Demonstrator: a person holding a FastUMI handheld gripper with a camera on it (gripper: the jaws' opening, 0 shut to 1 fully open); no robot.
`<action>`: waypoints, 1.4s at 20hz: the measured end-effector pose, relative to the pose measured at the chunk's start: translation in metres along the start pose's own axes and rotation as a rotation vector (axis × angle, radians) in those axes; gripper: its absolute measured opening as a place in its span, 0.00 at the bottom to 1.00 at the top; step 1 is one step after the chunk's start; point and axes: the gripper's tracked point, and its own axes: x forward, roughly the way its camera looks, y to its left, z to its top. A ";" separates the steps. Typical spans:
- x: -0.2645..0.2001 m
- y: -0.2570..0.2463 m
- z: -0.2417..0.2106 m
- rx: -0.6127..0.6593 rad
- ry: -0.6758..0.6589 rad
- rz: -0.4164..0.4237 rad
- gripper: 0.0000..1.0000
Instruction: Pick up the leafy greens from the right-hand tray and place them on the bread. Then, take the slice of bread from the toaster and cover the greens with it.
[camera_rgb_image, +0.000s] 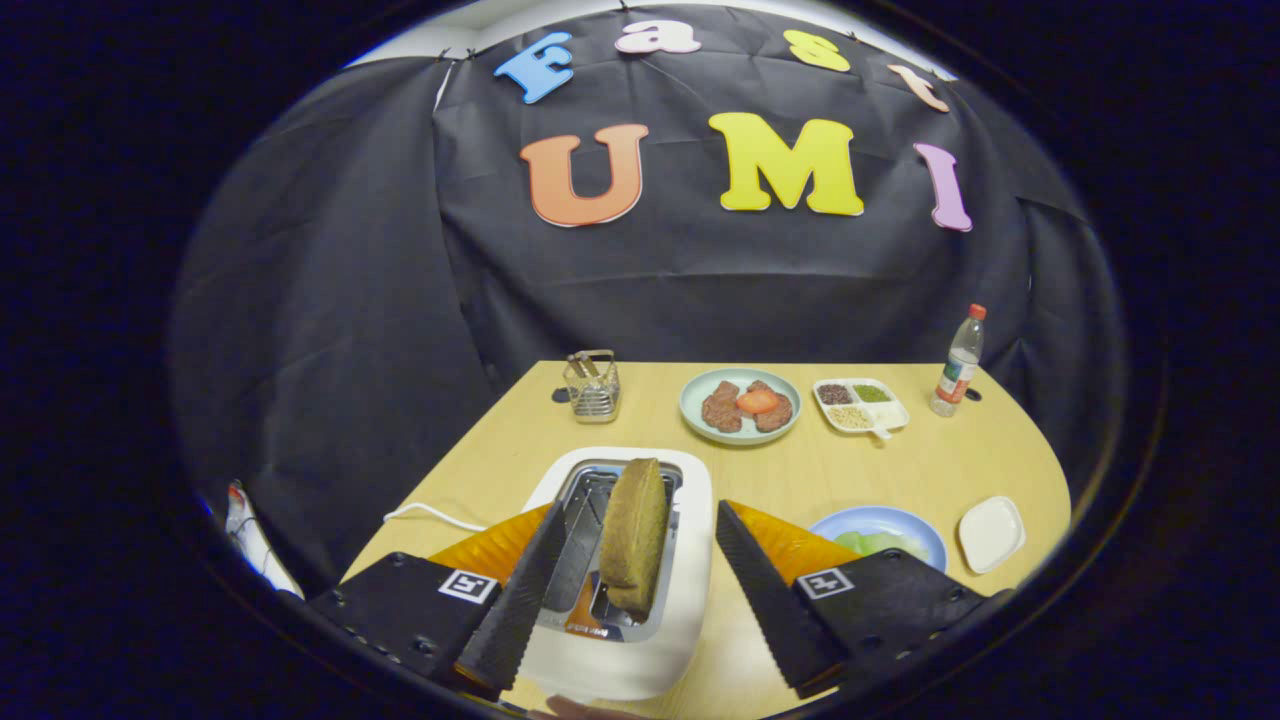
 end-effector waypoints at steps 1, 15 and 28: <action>0.004 -0.002 0.000 -0.007 0.002 -0.025 0.89; -0.029 0.006 0.032 -0.006 -0.058 0.007 0.05; -0.106 -0.057 0.089 0.019 -0.231 -0.034 0.05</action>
